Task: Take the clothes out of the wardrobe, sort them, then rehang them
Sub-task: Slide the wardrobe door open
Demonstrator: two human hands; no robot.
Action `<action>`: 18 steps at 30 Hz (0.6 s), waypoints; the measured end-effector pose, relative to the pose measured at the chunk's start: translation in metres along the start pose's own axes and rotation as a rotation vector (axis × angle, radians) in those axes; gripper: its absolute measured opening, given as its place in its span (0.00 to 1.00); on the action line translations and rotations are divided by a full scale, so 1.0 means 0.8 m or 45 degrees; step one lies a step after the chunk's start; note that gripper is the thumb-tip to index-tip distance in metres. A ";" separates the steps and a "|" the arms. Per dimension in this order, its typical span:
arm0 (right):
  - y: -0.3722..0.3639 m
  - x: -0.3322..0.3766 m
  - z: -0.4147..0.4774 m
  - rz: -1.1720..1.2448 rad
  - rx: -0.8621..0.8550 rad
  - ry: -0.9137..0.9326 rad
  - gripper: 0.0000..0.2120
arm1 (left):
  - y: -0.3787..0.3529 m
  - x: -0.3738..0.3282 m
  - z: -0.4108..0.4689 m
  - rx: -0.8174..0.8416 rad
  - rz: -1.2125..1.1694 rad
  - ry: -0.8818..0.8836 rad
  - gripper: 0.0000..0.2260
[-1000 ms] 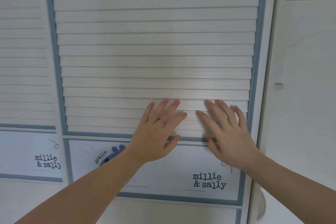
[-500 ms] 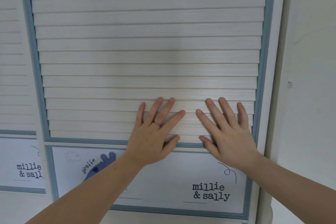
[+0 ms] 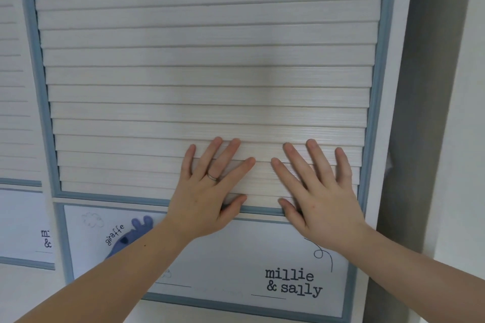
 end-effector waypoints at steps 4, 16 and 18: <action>-0.005 0.021 0.015 0.039 0.000 0.024 0.32 | 0.005 0.022 -0.011 0.012 0.009 0.013 0.28; -0.026 0.097 0.063 0.115 0.021 0.099 0.32 | 0.015 0.100 -0.055 0.060 0.074 0.083 0.27; -0.030 0.110 0.071 0.132 0.018 0.109 0.32 | 0.016 0.114 -0.065 0.069 0.091 0.102 0.27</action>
Point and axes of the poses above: each hand's wrist, its own z-axis towards the middle knuckle, its own y-axis out of the back of the hand, x = y × z, the point moved 4 cm from there along z, towards the middle knuckle, and after that the axes turned 5 degrees about z, right-handed, at the moved point
